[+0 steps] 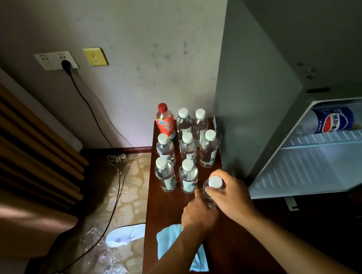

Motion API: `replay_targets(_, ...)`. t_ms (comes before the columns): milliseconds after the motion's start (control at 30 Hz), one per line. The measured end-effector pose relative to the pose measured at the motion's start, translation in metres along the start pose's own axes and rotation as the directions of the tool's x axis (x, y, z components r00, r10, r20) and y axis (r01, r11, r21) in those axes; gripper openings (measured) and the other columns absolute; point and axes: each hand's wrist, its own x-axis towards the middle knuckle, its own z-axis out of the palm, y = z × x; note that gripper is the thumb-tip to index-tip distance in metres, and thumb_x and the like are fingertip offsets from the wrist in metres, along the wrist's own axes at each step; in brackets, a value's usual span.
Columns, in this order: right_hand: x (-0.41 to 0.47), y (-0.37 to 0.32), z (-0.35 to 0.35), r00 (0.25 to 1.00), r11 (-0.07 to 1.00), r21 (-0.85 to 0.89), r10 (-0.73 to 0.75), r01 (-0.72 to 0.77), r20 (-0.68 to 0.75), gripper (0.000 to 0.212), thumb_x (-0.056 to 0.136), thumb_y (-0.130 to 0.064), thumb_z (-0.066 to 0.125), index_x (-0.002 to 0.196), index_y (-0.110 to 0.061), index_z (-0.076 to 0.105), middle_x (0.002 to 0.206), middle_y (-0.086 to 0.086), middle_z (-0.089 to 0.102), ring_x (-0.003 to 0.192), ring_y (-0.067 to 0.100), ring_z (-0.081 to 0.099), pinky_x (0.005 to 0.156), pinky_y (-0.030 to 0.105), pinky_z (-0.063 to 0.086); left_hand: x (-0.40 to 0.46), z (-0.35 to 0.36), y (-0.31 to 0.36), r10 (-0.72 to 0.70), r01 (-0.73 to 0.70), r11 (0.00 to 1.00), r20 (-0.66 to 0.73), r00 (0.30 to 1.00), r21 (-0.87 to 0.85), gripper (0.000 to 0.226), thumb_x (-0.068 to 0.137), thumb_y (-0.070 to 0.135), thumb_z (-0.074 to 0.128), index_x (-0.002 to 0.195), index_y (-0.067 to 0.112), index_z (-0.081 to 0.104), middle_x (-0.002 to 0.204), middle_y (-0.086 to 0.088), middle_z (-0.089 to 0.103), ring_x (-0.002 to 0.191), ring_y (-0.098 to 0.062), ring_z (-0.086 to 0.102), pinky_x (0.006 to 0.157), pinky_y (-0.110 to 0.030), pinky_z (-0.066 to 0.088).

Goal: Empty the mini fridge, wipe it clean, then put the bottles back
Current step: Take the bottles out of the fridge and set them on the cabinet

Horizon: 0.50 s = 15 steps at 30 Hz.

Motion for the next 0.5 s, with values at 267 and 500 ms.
replay_targets(267, 0.025, -0.007, 0.013, 0.996, 0.993, -0.092, 0.080, -0.076, 0.044, 0.012, 0.081, -0.026, 0.067, 0.091, -0.023, 0.059, 0.086, -0.007, 0.066, 0.085, 0.019, 0.062, 0.076, 0.037, 0.053, 0.022, -0.007, -0.004, -0.063, 0.062, 0.997, -0.017, 0.998, -0.050, 0.042, 0.088, 0.054, 0.050, 0.116, 0.027, 0.064, 0.114, -0.007, 0.070, 0.110, -0.032, 0.063, 0.085, -0.036, 0.047)
replay_targets(500, 0.049, -0.009, 0.021, 0.993, 0.982, -0.174, 0.089, -0.074, 0.080, 0.011, 0.084, -0.026, 0.063, 0.093, -0.026, 0.058, 0.094, -0.006, 0.067, 0.092, 0.019, 0.061, 0.081, 0.035, 0.052, 0.043, -0.010, 0.002, -0.078, 0.077, 0.994, -0.007, 0.997, -0.078, 0.034, 0.091, 0.043, 0.050, 0.112, 0.021, 0.065, 0.113, -0.011, 0.069, 0.110, -0.035, 0.062, 0.085, -0.038, 0.047)
